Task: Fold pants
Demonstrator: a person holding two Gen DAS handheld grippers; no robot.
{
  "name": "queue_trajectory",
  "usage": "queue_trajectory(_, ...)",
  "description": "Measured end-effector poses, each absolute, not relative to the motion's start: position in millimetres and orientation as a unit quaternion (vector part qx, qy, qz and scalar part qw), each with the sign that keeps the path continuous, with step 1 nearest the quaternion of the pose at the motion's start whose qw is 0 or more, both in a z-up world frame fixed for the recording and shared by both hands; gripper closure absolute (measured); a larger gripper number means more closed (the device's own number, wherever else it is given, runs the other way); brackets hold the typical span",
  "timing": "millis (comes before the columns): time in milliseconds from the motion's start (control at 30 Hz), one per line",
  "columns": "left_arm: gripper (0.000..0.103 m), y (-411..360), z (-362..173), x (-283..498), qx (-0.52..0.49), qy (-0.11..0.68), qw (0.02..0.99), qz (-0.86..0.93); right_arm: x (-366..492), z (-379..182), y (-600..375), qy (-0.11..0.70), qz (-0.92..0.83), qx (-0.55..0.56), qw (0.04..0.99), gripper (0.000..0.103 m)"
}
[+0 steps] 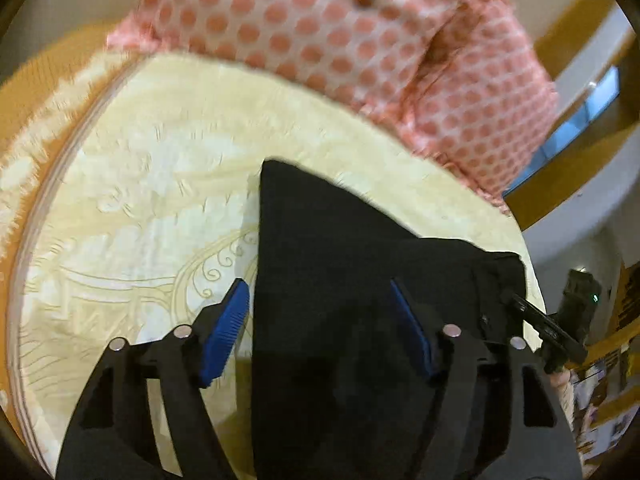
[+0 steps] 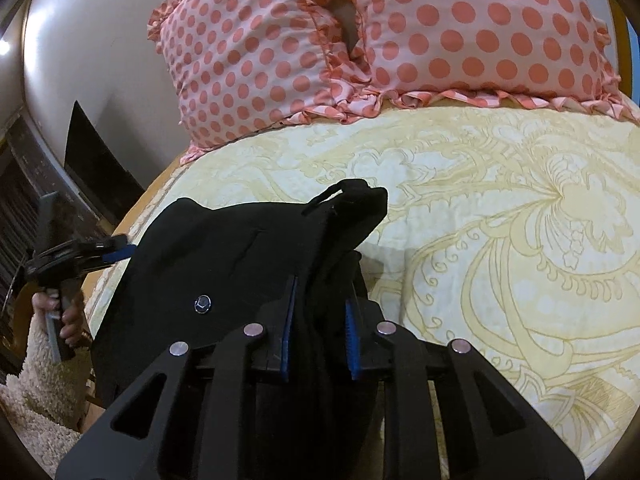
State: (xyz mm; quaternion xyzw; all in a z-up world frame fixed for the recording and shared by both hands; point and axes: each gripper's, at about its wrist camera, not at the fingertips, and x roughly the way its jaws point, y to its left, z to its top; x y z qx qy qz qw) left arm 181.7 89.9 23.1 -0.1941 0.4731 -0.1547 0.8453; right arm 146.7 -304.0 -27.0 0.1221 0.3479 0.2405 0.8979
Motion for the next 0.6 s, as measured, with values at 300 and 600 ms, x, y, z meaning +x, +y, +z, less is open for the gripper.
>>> queue_trajectory(300,0.047,80,14,197,-0.206,0.494,0.827,-0.173,159,-34,-307,0.373,0.234,0.137,0.887,0.067)
queue_trajectory(600,0.098,64,44,182,-0.145,0.446,0.866,-0.175,148,-13,-302,0.332,0.254,0.121,0.9,0.083)
